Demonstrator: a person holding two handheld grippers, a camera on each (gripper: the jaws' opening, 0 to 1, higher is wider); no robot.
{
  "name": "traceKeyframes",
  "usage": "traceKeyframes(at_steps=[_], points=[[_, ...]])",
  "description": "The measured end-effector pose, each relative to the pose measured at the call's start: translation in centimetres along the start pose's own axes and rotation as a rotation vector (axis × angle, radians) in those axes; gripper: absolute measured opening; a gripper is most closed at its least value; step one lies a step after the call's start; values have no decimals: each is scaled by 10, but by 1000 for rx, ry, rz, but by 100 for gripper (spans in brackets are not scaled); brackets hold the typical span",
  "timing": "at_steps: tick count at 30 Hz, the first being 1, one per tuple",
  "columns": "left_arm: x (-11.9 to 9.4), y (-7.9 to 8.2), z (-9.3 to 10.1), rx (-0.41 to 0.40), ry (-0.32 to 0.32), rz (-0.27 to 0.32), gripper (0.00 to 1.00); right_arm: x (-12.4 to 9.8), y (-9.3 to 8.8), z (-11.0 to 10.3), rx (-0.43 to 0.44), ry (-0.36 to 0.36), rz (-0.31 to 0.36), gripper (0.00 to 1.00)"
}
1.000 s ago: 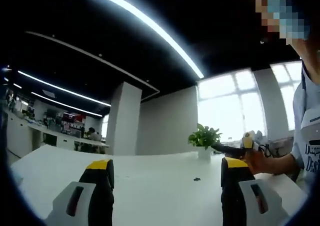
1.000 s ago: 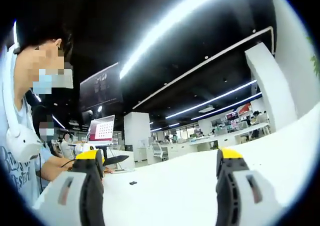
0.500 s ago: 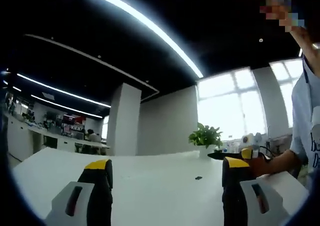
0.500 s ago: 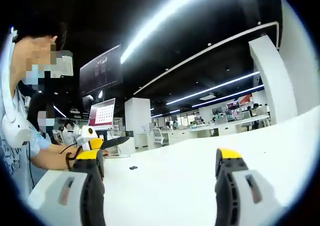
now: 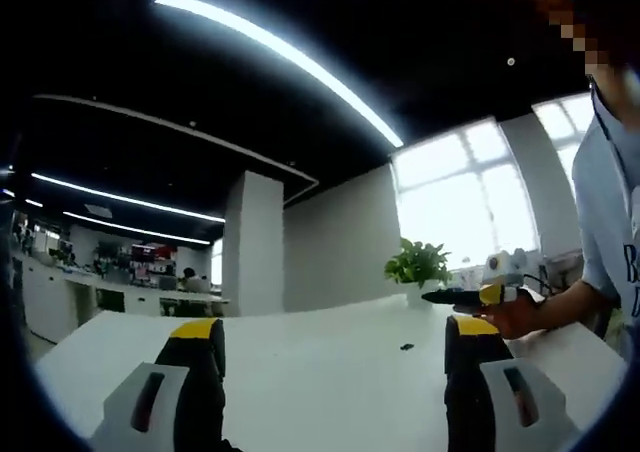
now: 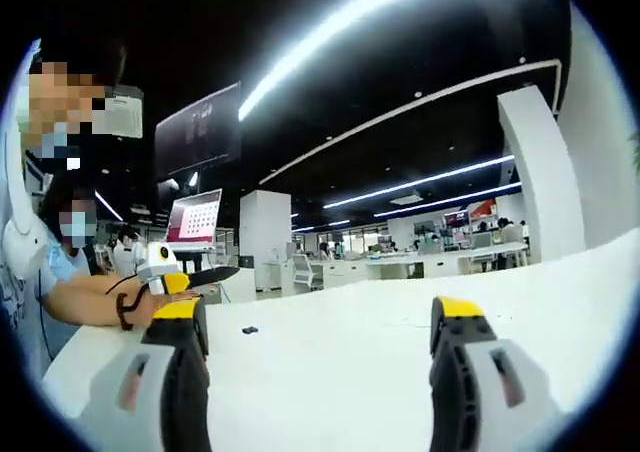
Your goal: Snap the two parts of the plastic buckle together until the buckle closes and remains connected.
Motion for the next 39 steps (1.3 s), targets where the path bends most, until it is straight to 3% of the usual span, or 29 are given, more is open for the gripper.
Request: traceKeyframes(at_steps=[3,10,14,19,24,26,39], points=[[3,-1,1,-29,-8,14,91,-8,18,3,-92,-28,43,95],[9,-3,1,-21,-9,10,93,-22,28,13,-79,-60,65,99],[8,0,-6,-51,-2,19,92,-29,35,16,-36,-79,123,99],[3,-7,-16,-73,28,-28,89,-30,32,21,-7,-87,118,98],[2,-4,-16,-86,28,-15,89,-32,31,22,4,-96,121,97],[0,-8,-18,-72,32,-55,86,-31,32,21,4,-96,123,97],[1,-14,-15,-68,-1,-97,86,-31,35,19,5,-93,136,97]])
Point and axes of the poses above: the point that each gripper's makers call its tool centre point, and the gripper's own axes: x roughly forward along the fingers, z roughly to its right, y roughly out of its top, the point moved 4 cm from there along -x, roughly backward along the fingers, and after that the axes turned 1 degree about y, right-handed, at the moved point
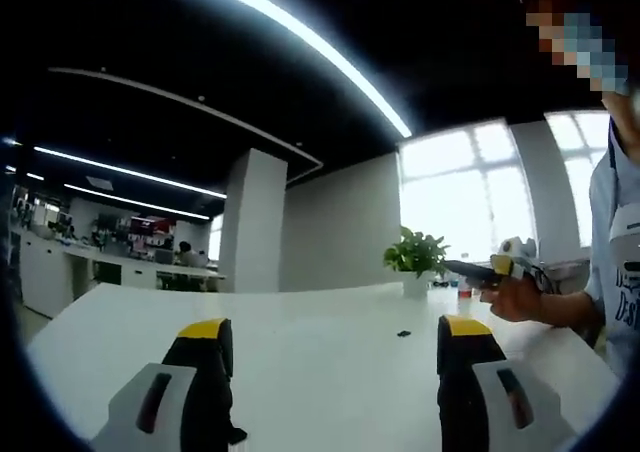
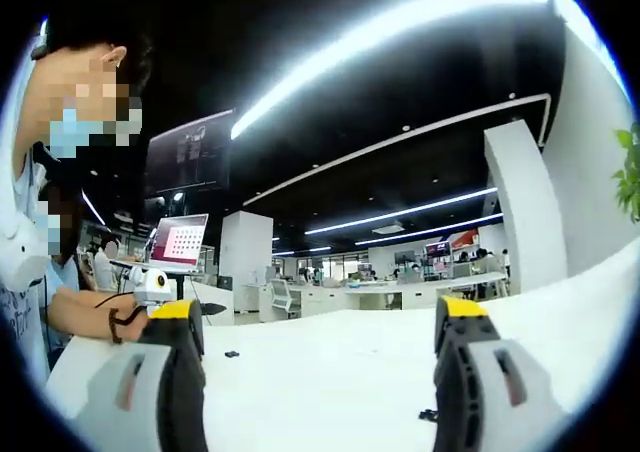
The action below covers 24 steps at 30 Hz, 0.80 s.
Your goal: Snap the two parts of the plastic buckle together until the buckle closes and remains connected.
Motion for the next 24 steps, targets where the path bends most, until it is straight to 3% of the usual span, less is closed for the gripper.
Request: traceKeyframes(at_steps=[1,2,3,8,18,24], points=[[-1,-2,1,6,-16,-18,84,0,0,0,3,0,3,97],[-3,-4,8,2,-91,-53,79,0,1,0,5,0,3,97],[-5,-5,10,-11,-120,-71,77,0,1,0,5,0,5,97],[-4,-11,1,32,-61,-113,84,1,-2,0,23,3,1,97],[-3,-13,0,36,-59,-121,87,0,0,3,35,1,7,97],[-4,-17,-7,42,-19,-140,89,-2,1,5,35,-6,7,97]])
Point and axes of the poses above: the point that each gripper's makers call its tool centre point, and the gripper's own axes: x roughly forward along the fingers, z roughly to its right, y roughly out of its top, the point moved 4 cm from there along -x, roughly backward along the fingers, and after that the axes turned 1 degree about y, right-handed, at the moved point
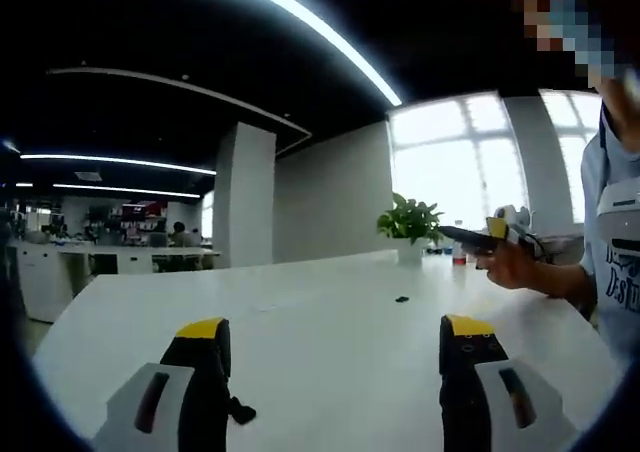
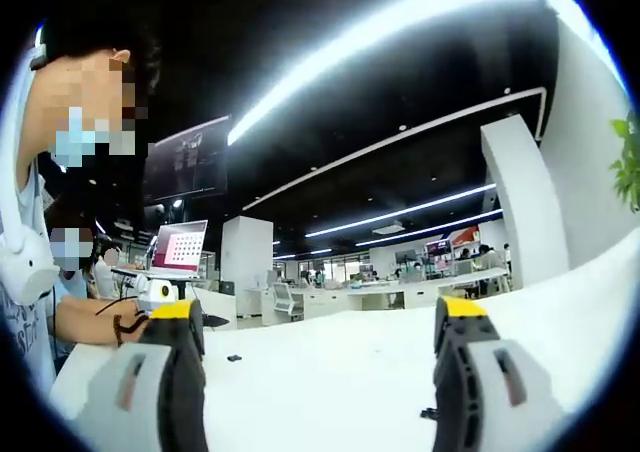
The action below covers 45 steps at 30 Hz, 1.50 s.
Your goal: Snap the two parts of the plastic buckle together until the buckle closes and remains connected.
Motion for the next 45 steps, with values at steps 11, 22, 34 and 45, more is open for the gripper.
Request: traceKeyframes(at_steps=[11,22,34,45], points=[[-2,4,-3,-23,5,22,88,0,2,-2,18,10,12,96],[1,-20,-21,-65,87,-106,92,0,1,-1,19,11,11,96],[8,-41,-27,-87,107,-221,92,-1,4,4,36,0,23,96],[13,-59,-27,-81,122,-343,94,0,2,3,45,0,16,95]])
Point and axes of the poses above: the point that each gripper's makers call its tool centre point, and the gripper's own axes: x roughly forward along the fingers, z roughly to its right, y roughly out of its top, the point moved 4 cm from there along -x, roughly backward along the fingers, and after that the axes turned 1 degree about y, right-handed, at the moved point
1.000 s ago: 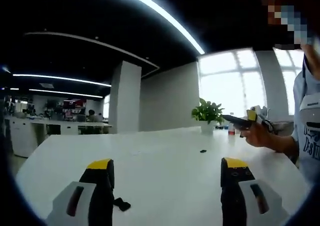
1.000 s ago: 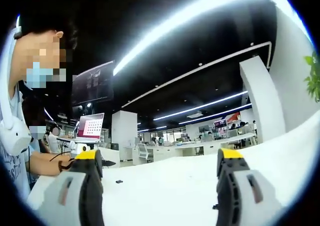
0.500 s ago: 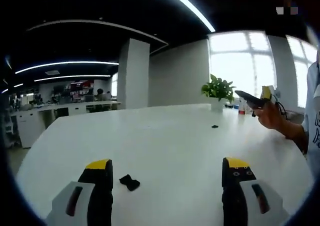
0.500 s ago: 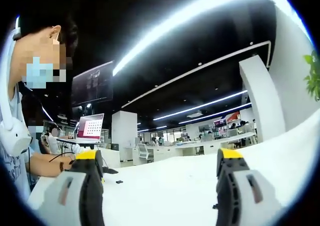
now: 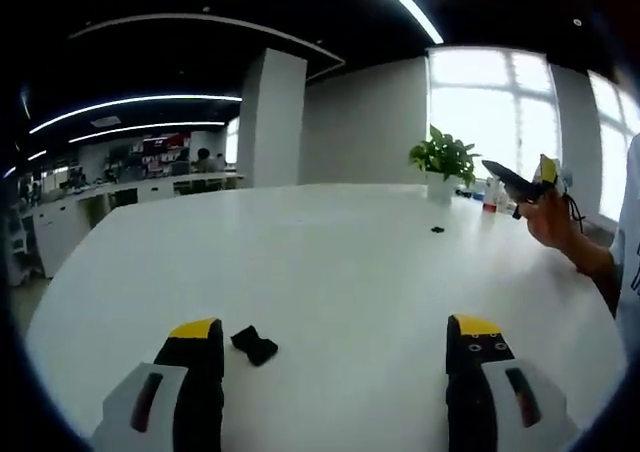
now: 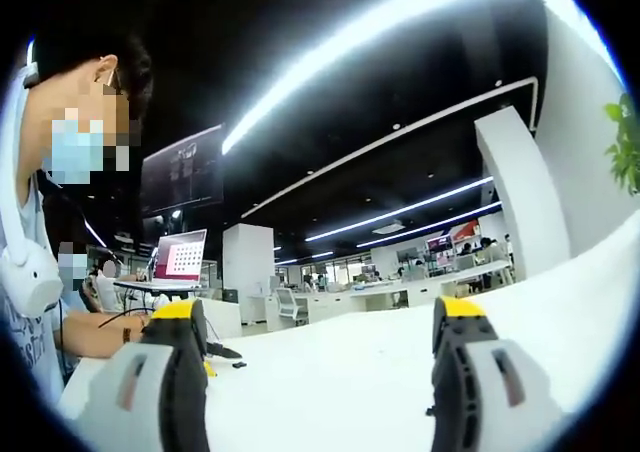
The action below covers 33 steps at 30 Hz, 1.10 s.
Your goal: Snap the two parts of the plastic buckle together until the buckle closes and remains connected.
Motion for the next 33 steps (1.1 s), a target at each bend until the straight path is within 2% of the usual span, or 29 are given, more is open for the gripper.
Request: traceKeyframes(at_steps=[25,33], points=[[0,-11,2,22,4,-78,90,-3,5,1,7,-1,15,93],[-8,-12,4,-10,-4,-86,88,-4,7,2,11,-1,21,93]])
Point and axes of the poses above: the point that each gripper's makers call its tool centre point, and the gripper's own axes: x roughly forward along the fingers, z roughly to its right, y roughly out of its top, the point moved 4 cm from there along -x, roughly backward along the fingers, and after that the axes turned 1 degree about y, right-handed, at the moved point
